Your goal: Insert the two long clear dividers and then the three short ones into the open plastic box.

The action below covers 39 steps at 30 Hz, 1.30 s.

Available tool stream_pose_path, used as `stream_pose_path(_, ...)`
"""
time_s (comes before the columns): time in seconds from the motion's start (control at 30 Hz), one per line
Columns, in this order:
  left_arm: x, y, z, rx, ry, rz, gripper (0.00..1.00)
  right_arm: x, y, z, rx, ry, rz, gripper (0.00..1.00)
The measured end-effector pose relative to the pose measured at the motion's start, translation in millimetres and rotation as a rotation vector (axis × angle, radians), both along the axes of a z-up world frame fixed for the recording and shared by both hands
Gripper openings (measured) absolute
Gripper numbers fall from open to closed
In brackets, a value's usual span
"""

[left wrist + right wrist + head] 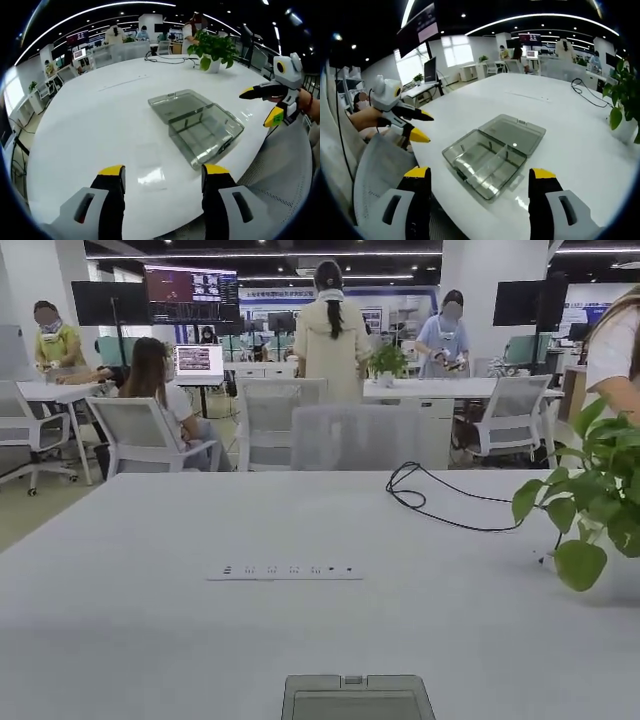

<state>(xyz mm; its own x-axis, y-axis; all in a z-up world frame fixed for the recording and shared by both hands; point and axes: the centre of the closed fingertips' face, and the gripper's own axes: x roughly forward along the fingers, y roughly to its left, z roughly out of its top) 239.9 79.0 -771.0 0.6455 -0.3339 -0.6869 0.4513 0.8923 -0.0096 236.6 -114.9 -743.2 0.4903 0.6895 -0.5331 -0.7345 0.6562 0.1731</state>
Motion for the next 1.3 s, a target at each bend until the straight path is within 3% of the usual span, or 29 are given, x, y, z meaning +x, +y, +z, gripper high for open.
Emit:
stream_pose_path(0.3,6.6,6.8,-22.1,0.028,0.07,0.028,0.52,-0.6,1.4,4.2,0.008,-0.044,0.026,0.81)
stream_pose_path(0.47,9.4,12.2,-36.3,0.085,0.098,0.02,0.47,-0.9,1.5,0.3,-0.008,-0.039,0.026,0.81)
stream_pose_path(0.6,12.8,13.5,-42.0,0.071,0.116,0.04,0.42,-0.8,2.1,-3.5,-0.002,-0.019,0.016,0.81)
stream_pose_path(0.8,17.4,17.3,-53.5,0.085,0.141,0.054,0.41,2.5,1.4,-7.1,-0.006,-0.003,0.008,0.8)
stream_pose_path(1.07,14.6,20.9,-68.2,0.107,0.192,0.067,0.36,7.4,1.5,-7.3,0.001,0.001,-0.003,0.79)
stream_pose_path(1.3,13.0,20.2,-71.9,0.098,0.208,0.073,0.36,8.7,4.5,-9.2,0.005,0.009,-0.004,0.78)
